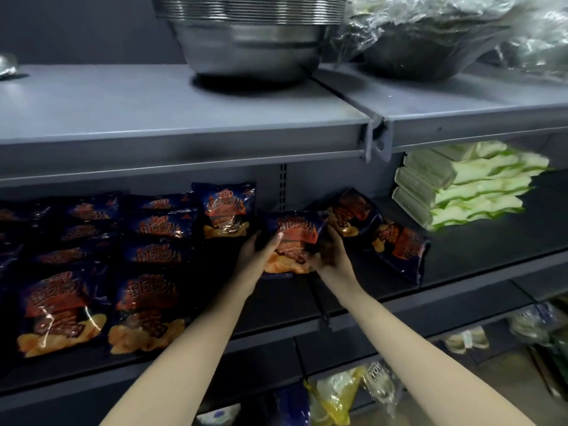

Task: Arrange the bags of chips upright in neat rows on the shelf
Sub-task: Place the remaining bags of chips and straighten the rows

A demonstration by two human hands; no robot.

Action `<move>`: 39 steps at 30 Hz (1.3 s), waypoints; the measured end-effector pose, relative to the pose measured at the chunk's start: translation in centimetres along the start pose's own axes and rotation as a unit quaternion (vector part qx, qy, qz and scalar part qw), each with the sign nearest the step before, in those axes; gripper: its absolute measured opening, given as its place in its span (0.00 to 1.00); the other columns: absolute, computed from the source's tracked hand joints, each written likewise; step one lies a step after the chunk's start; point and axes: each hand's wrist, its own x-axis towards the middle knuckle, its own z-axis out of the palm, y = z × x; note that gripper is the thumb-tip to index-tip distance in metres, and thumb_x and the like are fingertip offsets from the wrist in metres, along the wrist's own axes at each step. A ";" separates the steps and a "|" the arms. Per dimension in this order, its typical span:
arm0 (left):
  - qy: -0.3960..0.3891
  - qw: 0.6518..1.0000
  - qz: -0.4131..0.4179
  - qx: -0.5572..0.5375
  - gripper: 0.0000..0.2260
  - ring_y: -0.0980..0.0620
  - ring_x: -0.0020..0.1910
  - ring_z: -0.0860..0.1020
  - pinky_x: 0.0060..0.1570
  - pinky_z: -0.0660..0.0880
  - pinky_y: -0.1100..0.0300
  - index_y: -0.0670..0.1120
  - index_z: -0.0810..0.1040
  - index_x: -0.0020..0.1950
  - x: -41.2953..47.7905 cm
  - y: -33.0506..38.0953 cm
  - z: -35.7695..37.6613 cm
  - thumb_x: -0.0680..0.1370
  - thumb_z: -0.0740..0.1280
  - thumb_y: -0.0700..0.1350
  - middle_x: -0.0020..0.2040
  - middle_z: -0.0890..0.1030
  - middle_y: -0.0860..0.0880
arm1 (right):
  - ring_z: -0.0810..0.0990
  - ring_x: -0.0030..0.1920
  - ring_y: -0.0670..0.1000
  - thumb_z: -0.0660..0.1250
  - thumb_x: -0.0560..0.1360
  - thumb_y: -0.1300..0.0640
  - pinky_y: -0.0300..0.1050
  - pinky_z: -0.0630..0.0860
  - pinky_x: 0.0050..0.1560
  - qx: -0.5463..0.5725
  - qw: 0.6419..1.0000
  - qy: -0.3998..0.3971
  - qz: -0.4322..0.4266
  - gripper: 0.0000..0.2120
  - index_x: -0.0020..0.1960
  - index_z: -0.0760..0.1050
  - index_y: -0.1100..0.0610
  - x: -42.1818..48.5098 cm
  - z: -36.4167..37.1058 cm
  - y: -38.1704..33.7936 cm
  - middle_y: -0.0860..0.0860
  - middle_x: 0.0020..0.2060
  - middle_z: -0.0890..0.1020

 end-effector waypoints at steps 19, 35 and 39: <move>-0.006 0.994 0.025 -0.105 0.14 0.58 0.52 0.80 0.46 0.75 0.67 0.54 0.78 0.57 -2.1 -3.4 -4.8 0.72 0.71 0.48 0.52 0.82 0.56 | 0.82 0.48 0.52 0.66 0.74 0.66 0.42 0.78 0.42 0.147 0.960 -0.191 0.141 0.12 0.56 0.76 0.59 1.1 0.6 -0.8 0.54 0.46 0.84; 0.000 0.844 0.073 0.532 0.38 0.48 0.76 0.45 0.72 0.43 0.55 0.47 0.43 0.77 -5.4 -7.0 -4.8 0.74 0.41 0.68 0.78 0.44 0.48 | 0.79 0.56 0.58 0.63 0.76 0.67 0.60 0.74 0.60 0.048 0.997 -0.056 0.017 0.14 0.58 0.75 0.54 7.8 7.1 -1.9 0.56 0.54 0.81; -0.064 0.808 0.109 0.575 0.42 0.48 0.76 0.43 0.70 0.37 0.56 0.48 0.49 0.77 -5.4 -7.4 -5.3 0.69 0.31 0.70 0.78 0.45 0.48 | 0.80 0.54 0.55 0.61 0.76 0.67 0.55 0.76 0.58 0.002 0.997 -0.065 0.042 0.15 0.61 0.74 0.57 8.1 9.5 -1.3 0.54 0.53 0.81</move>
